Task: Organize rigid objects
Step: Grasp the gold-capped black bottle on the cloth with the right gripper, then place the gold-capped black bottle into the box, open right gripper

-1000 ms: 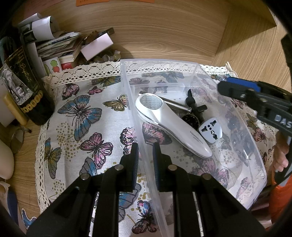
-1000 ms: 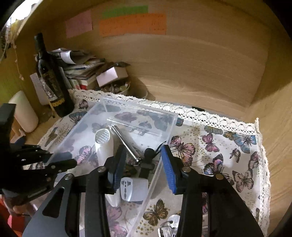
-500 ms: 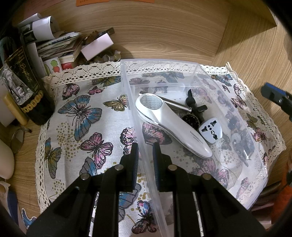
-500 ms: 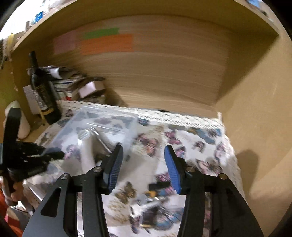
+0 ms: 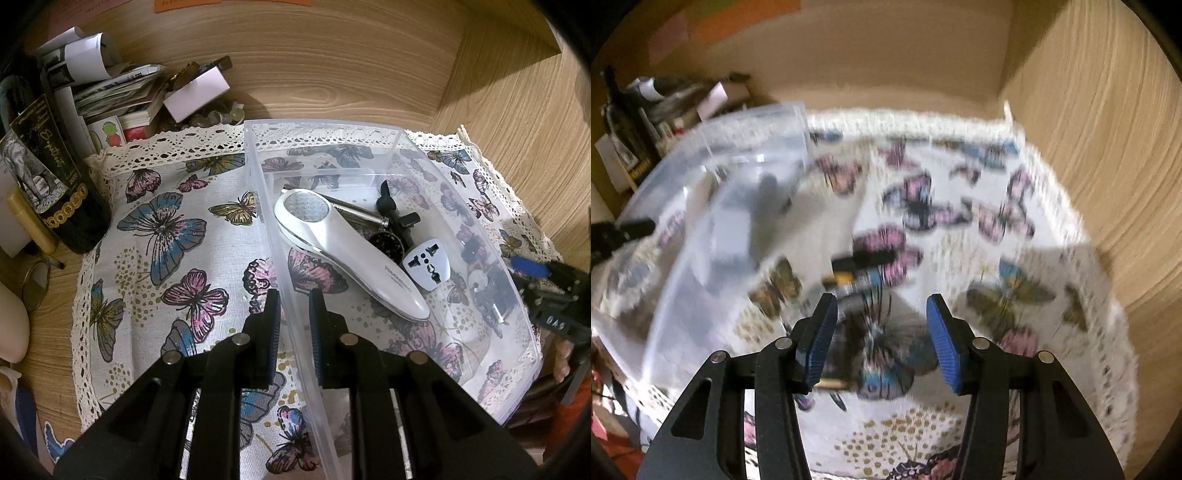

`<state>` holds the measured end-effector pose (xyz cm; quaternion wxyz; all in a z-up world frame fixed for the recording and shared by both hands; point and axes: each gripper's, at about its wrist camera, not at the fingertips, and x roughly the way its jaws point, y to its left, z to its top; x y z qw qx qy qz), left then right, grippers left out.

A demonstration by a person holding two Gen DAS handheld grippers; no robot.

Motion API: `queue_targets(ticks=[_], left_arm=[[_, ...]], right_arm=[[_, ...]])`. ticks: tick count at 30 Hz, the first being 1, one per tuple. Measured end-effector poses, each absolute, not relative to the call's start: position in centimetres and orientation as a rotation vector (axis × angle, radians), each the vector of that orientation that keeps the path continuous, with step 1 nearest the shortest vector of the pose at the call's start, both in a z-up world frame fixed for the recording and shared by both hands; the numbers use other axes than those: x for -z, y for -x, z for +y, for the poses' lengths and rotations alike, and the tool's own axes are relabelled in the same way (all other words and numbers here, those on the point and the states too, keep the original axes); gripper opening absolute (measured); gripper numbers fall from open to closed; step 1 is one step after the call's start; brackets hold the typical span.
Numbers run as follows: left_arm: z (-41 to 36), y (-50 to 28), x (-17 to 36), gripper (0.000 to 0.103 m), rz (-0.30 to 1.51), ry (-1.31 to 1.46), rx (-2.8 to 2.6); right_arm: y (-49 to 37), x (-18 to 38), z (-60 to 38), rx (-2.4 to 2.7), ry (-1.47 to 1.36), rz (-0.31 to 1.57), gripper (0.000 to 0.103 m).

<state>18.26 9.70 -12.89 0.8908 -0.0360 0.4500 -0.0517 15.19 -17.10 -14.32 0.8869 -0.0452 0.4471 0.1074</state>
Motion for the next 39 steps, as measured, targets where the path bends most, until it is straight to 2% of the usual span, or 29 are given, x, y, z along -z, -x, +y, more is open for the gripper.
queue_targets(ticks=[2,11,13,15,17,26,39], left_arm=[[9.7,-18.3,12.9,0.015,0.934,0.074,0.107],[9.7,-18.2,12.9,0.015,0.934,0.072,0.105],[9.7,-18.2,12.9,0.015,0.934,0.072,0.104],[9.7,-18.2,12.9,0.015,0.934,0.072,0.105],[9.7,-18.2,12.8,0.015,0.935,0.075,0.106],[9.8,-18.3,12.8,0.015,0.934,0.073,0.106],[9.8,-18.3,12.9,0.015,0.934,0.072,0.101]], right_arm=[[-14.6,14.3,-17.6,-0.225,0.071,0.928,0.054],[-13.6,14.8,-16.7,-0.282,0.059,0.941,0.054],[-13.9,15.3,-16.1,-0.285,0.076,0.946,0.048],[-14.0,15.4,-15.6,-0.257,0.106,0.927,0.031],[-14.2,15.4,-15.6,-0.243,0.101,0.921,0.021],[-14.5,14.0,-17.1,-0.197,0.056,0.884,0.021],[-14.7,7.6,-15.2,-0.246,0.078,0.696,0.021]])
